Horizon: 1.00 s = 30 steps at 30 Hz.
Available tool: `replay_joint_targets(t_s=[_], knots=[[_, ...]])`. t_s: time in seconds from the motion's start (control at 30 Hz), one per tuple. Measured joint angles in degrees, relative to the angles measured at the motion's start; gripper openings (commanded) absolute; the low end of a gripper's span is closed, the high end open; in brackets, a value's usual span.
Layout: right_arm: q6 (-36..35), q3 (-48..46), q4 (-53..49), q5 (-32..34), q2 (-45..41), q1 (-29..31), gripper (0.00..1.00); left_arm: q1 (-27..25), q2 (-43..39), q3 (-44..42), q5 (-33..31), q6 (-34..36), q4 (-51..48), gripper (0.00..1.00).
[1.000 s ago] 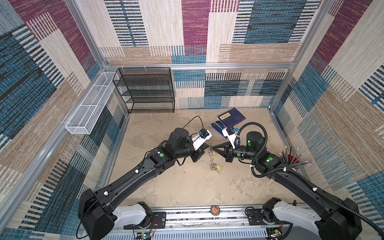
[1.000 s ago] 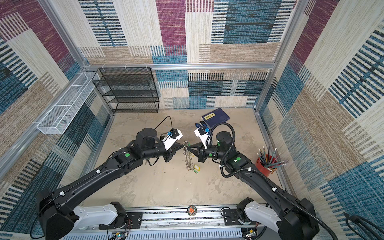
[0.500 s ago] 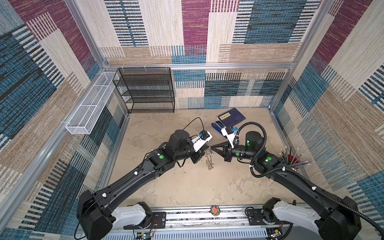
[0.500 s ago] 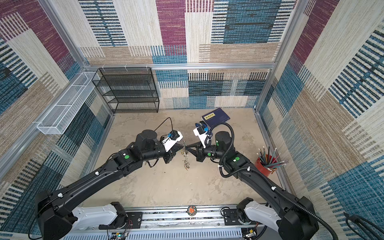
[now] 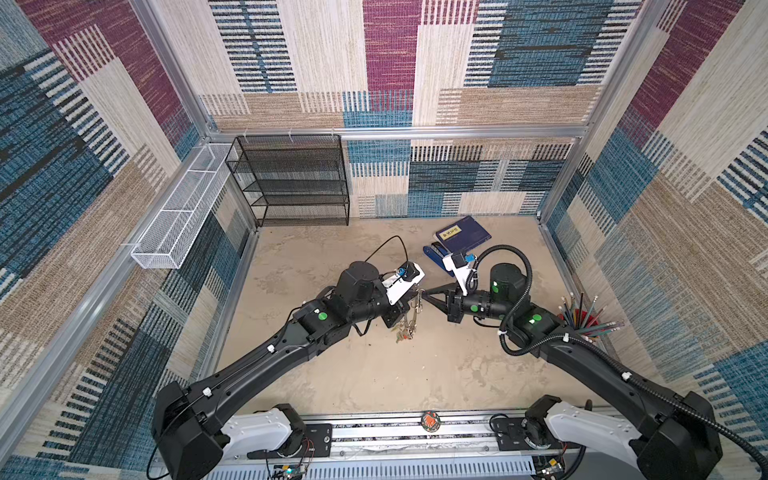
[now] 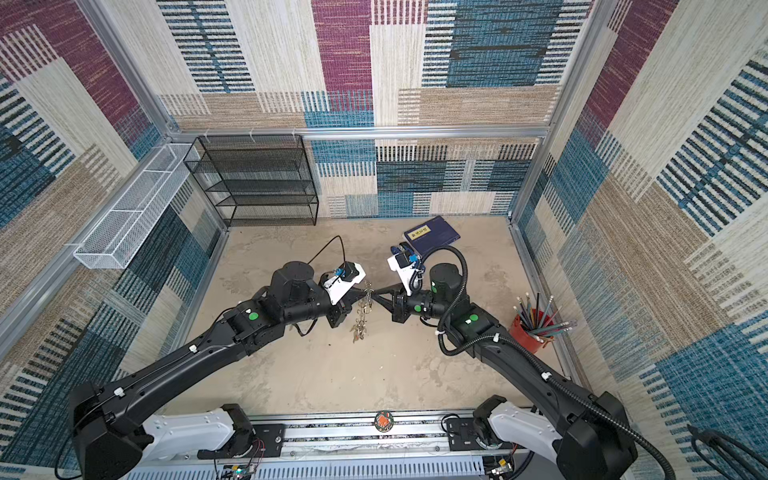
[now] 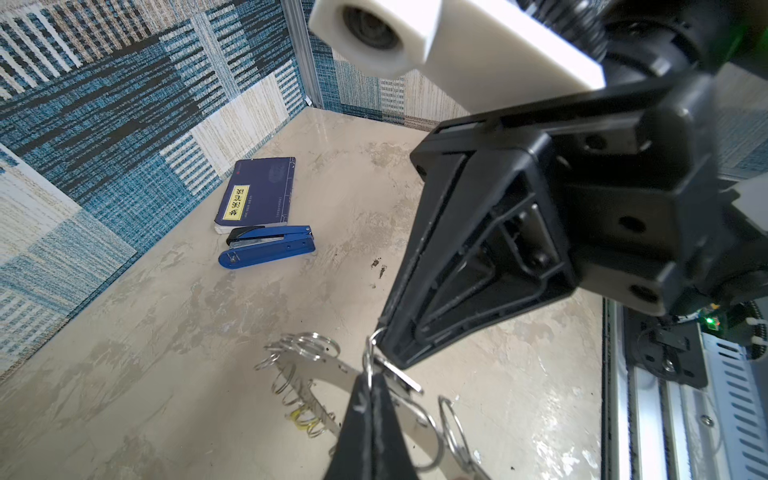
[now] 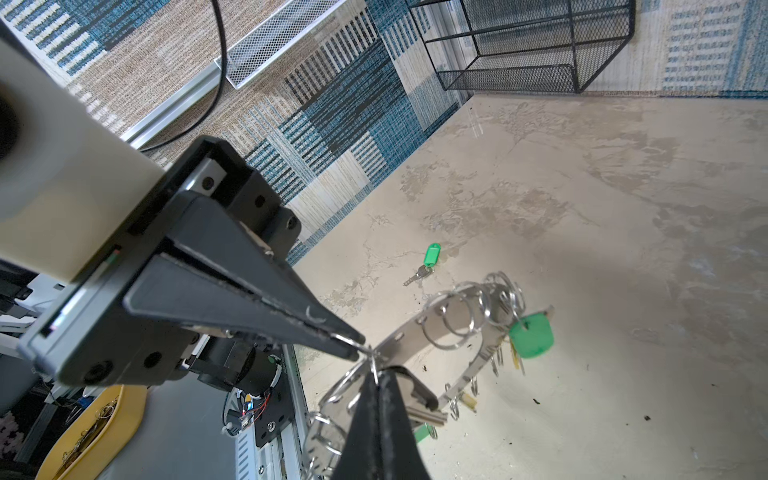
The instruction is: Put the keys on the keyring
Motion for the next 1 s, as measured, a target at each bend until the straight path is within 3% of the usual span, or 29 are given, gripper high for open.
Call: replay_joint_targets(t_s=[0.5, 1.0], knots=[[1.38, -0.42, 1.27, -1.22, 1.62, 0.09, 0.0, -0.31, -2.6, -3.34, -1.64, -0.52, 2.32, 0.0], [0.42, 0.24, 3.43, -6.82, 4.02, -0.15, 0.0, -0.39, -6.56, -11.78, -1.62, -8.87, 13.77, 0.0]])
